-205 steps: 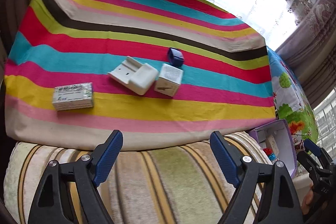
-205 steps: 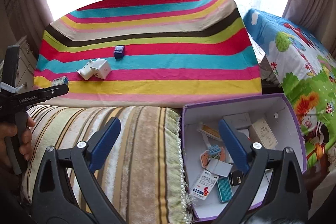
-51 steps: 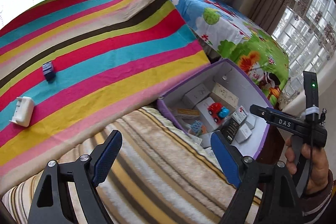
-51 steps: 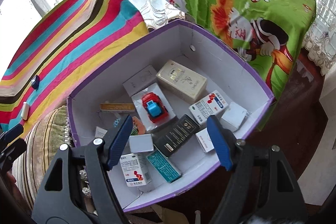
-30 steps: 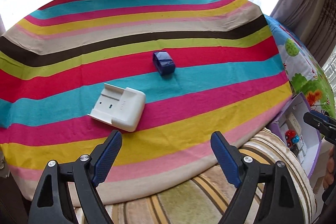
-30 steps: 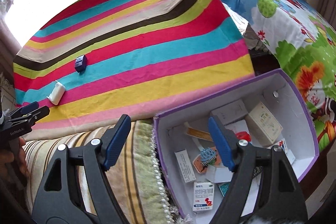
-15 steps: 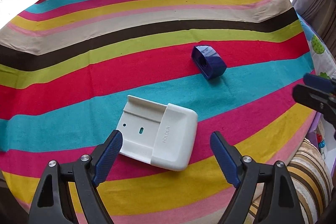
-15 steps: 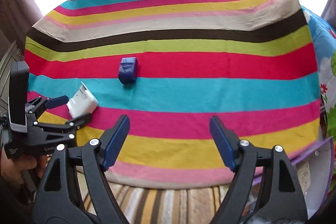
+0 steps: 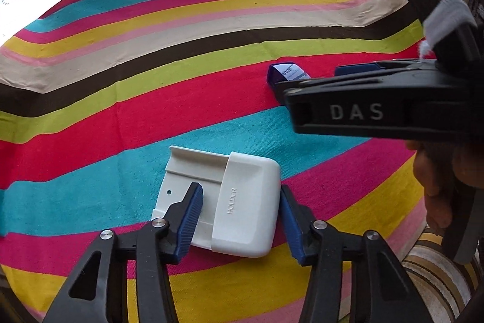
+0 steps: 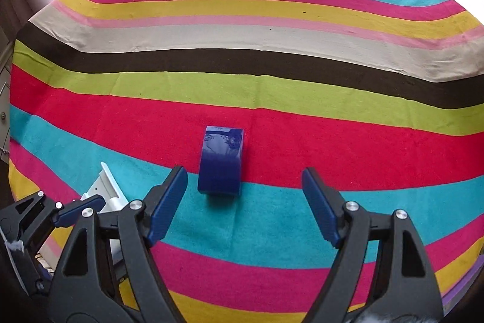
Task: Organize rigid objects
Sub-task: 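Grasp the white plastic holder with the left tool while the right tool grasps the blue cube, then drop the white holder into the purple box while the right tool carries the blue cube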
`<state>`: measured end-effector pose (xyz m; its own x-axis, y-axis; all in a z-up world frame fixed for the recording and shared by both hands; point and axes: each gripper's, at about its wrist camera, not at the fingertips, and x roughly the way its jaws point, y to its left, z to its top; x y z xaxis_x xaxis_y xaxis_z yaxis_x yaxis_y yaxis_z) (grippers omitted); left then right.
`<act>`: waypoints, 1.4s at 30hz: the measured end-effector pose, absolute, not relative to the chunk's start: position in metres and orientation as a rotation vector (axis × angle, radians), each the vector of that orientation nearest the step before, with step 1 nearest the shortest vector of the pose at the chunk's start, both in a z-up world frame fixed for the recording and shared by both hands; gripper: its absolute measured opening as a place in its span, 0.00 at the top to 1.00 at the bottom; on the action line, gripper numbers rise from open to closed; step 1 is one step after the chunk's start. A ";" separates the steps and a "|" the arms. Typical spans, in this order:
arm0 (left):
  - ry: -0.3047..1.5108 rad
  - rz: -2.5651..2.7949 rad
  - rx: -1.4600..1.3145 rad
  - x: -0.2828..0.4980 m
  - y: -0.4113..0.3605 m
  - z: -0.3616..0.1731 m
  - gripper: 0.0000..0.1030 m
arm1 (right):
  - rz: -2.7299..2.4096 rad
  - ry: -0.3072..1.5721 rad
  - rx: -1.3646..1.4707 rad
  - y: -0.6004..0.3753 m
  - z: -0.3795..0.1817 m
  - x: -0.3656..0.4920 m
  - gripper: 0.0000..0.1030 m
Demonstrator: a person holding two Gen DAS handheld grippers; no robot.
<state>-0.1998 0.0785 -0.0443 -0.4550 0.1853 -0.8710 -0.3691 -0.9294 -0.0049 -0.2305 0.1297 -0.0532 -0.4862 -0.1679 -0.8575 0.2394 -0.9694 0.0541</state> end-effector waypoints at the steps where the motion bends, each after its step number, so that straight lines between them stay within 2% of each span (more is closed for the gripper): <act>1: 0.265 2.416 -1.411 -0.199 0.079 -0.044 0.53 | -2.517 0.118 1.445 0.127 -0.056 -0.231 0.27; 2: 0.264 2.413 -1.406 -0.198 0.079 -0.044 0.57 | -2.509 0.132 1.454 0.125 -0.059 -0.233 0.31; 3: 0.264 2.411 -1.403 -0.198 0.079 -0.044 0.61 | -2.498 0.145 1.466 0.122 -0.063 -0.234 0.44; 7: 0.251 2.412 -1.403 -0.198 0.080 -0.043 0.62 | -2.512 0.196 1.438 0.118 -0.060 -0.233 0.69; 11: 0.184 2.413 -1.411 -0.195 0.073 -0.038 0.64 | -2.501 0.170 1.453 0.125 -0.059 -0.226 0.69; 23: 0.211 2.380 -1.307 -0.149 0.115 0.005 0.64 | -2.581 0.038 1.425 0.180 -0.023 -0.171 0.69; 32: 0.253 2.221 -1.214 -0.101 0.197 0.028 0.64 | -2.727 -0.156 1.439 0.293 0.004 -0.105 0.69; 42: 0.409 2.000 -1.154 -0.037 0.304 0.027 0.64 | -2.935 -0.368 1.564 0.448 0.003 -0.016 0.69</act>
<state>-0.0375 0.3039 0.0271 -0.2873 0.4640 -0.8380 -0.7557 -0.6473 -0.0994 -0.0159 0.4479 0.0033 -0.5465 0.0762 -0.8340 -0.2796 -0.9553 0.0960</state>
